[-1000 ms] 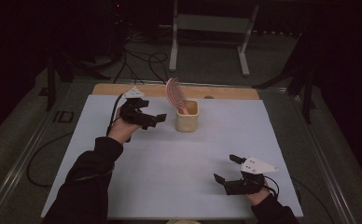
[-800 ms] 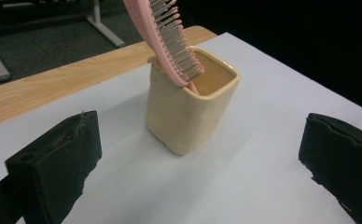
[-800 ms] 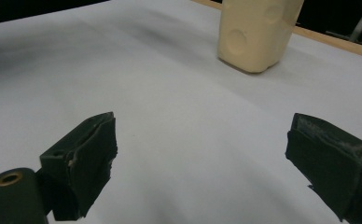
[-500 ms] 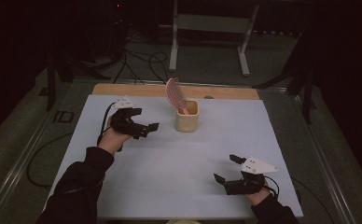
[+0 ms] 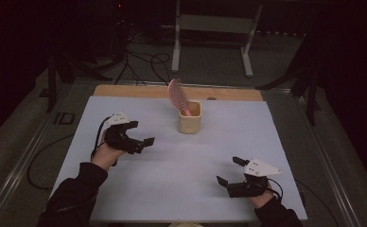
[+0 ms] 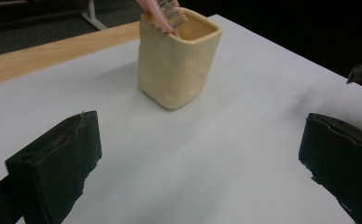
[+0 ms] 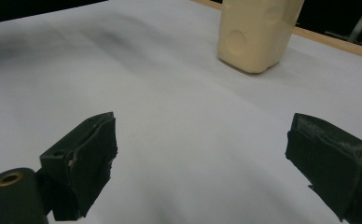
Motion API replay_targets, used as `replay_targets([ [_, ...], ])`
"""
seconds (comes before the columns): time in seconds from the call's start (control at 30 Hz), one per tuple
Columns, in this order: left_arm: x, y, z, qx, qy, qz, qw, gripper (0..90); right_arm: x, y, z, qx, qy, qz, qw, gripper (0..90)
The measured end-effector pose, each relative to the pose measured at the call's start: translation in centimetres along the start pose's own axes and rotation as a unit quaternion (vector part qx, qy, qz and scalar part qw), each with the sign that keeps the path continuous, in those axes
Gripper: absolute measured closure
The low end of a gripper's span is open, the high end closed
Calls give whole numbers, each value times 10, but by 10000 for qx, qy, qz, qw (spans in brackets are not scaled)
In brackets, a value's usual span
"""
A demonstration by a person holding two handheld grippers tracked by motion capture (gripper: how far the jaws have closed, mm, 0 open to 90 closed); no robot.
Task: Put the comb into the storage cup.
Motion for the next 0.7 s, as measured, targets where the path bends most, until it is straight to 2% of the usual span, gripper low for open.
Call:
replay_targets([
  [0.47,19,-29,-3,22,-22,-66,10000,0,0,0,1,-17,12,-6,10000,85],
  [0.7,25,-52,-3,1,17,74,10000,0,-1,0,1,-45,-5,14,10000,86],
])
Point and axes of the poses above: each handheld gripper's, and its own axes: x roughly backward along the jaws, y roughly out of its top, z roughly to its left, the point moved 4 cm from there along -x, roughly forward along the jaws, and after that the axes turned 13 degrees about y, right-handed, at the moved point
